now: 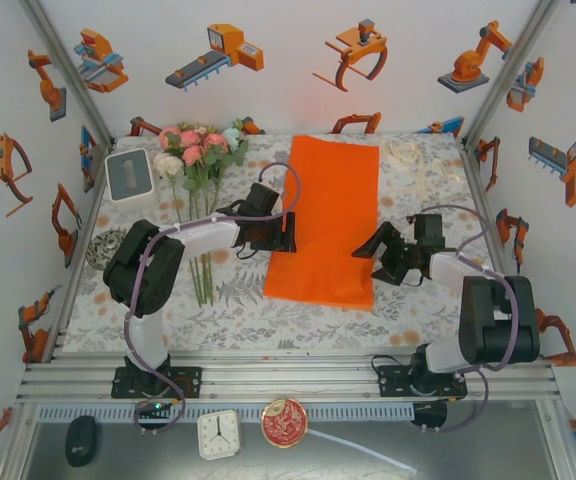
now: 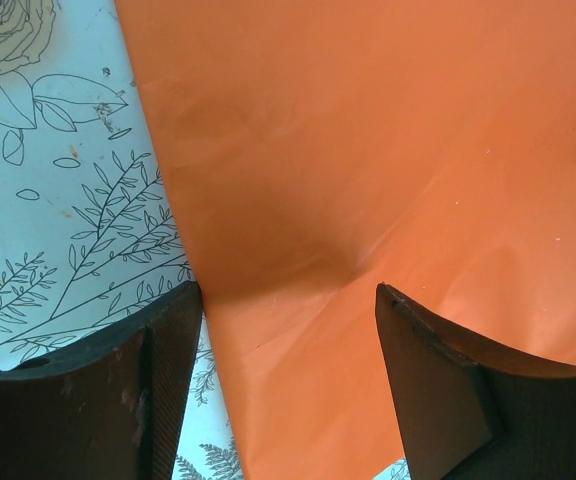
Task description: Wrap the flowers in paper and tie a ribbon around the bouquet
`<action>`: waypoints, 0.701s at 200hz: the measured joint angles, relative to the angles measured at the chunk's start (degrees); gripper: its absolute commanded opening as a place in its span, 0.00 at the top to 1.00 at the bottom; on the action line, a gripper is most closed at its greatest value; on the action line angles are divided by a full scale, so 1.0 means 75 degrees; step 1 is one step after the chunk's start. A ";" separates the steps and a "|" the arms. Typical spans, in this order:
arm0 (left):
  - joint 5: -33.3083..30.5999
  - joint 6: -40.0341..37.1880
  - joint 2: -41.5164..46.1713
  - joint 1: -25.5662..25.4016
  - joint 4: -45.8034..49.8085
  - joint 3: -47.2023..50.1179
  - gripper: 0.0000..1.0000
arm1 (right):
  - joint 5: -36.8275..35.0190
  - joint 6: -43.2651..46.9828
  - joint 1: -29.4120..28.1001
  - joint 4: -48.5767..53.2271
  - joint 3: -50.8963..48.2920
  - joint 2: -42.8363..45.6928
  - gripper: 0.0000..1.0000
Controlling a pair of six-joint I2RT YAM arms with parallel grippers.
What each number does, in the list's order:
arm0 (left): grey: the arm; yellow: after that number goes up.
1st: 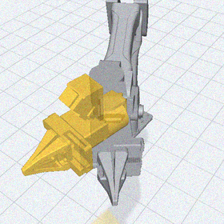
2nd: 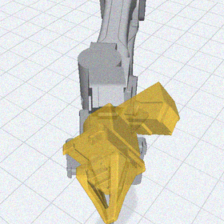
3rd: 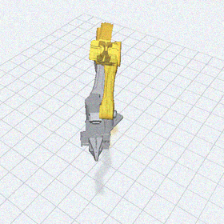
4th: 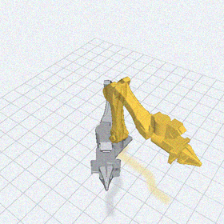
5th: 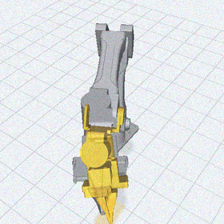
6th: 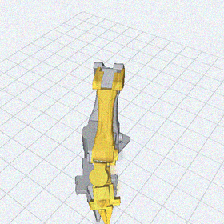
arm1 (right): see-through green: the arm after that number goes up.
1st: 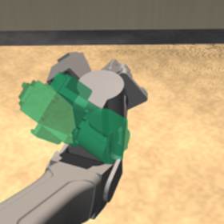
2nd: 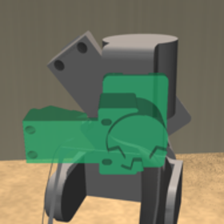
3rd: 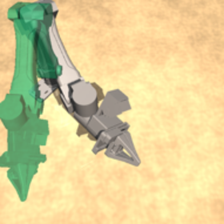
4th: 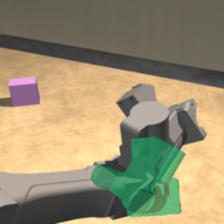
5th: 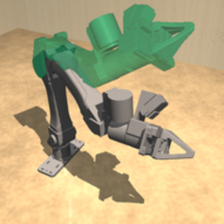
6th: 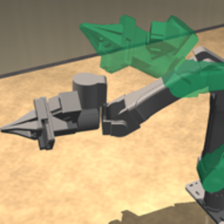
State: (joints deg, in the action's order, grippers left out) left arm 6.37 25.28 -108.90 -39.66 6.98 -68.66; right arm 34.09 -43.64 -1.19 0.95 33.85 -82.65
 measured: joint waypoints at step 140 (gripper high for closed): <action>-0.0015 -0.0373 0.1597 -0.0058 -0.0487 0.1014 0.24 | 0.0443 -0.1591 -0.0026 -0.1107 -0.0662 0.0822 1.00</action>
State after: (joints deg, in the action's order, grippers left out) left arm 6.26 22.48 -96.92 -40.10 3.33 -61.06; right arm 37.41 -55.57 -1.39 -7.35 28.88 -76.49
